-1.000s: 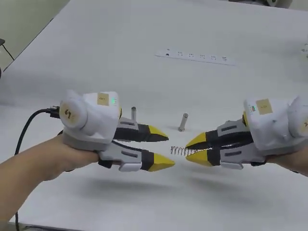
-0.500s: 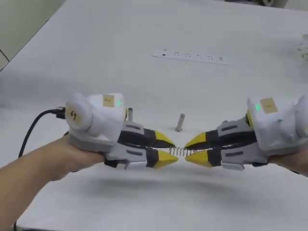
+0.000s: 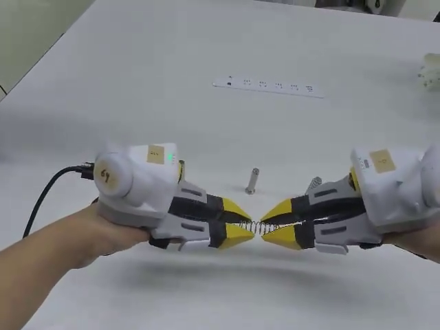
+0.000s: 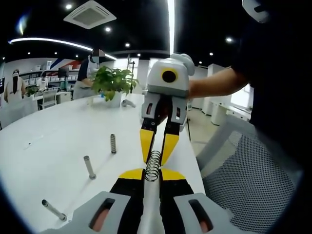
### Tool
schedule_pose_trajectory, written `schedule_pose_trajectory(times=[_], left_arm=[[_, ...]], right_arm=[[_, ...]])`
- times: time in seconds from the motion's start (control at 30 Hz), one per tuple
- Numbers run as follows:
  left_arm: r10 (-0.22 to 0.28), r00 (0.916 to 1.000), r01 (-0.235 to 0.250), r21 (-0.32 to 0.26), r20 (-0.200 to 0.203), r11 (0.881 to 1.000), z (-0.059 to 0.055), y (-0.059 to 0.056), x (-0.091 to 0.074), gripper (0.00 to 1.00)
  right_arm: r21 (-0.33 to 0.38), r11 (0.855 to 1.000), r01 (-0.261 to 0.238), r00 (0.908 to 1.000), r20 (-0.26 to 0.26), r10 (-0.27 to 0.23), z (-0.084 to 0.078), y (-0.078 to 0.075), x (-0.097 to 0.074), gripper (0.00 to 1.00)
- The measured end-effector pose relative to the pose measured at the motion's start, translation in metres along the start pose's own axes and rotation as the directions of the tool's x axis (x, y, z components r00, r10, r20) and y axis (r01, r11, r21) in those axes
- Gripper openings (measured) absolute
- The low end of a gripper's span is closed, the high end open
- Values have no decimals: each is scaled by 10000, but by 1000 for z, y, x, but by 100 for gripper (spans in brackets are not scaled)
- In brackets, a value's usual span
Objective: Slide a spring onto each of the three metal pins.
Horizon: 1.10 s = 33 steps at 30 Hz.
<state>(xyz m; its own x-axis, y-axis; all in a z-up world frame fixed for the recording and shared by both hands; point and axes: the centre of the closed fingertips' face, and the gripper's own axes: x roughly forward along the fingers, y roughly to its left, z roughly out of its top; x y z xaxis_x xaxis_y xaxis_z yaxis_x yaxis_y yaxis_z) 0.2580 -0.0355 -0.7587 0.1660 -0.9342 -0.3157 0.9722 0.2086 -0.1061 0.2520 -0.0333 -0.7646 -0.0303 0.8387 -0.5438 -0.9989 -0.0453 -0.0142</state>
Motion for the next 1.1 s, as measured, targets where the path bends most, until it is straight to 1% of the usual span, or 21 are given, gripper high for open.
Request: schedule_pose_trajectory(times=[0.23, 0.4, 0.57, 0.63, 0.83, 0.97, 1.1], left_arm=[[-25, 9999, 25, -65, 102, 10000, 2, 1, -3, 2], [-106, 9999, 108, -144, 95, 9998, 2, -2, -4, 2], [-157, 9998, 159, -227, 82, 9996, 2, -4, -4, 2], [-174, 9998, 176, -236, 87, 9996, 2, -5, -4, 2], [-235, 9997, 237, -262, 66, 9994, 2, -7, -4, 2], [-210, 9997, 213, -286, 101, 9994, 3, -6, -5, 2], [-228, 9996, 232, -318, 143, 9992, 4, -6, -7, 2]], right_arm=[[199, 9998, 76, 9997, 217, -80, 3, -1, -1, 8], [439, 9990, 103, 9995, 294, -116, 3, 2, 0, 8], [849, 9959, 301, 9986, 405, -337, 4, 0, 0, 10], [839, 9960, 323, 9983, 458, -362, 4, 1, -1, 10], [934, 9950, 363, 9981, 458, -407, 3, 2, -1, 10], [1058, 9937, 368, 9983, 405, -413, 1, 3, -2, 12], [1142, 9926, 411, 9982, 395, -458, -1, 3, -3, 12]])
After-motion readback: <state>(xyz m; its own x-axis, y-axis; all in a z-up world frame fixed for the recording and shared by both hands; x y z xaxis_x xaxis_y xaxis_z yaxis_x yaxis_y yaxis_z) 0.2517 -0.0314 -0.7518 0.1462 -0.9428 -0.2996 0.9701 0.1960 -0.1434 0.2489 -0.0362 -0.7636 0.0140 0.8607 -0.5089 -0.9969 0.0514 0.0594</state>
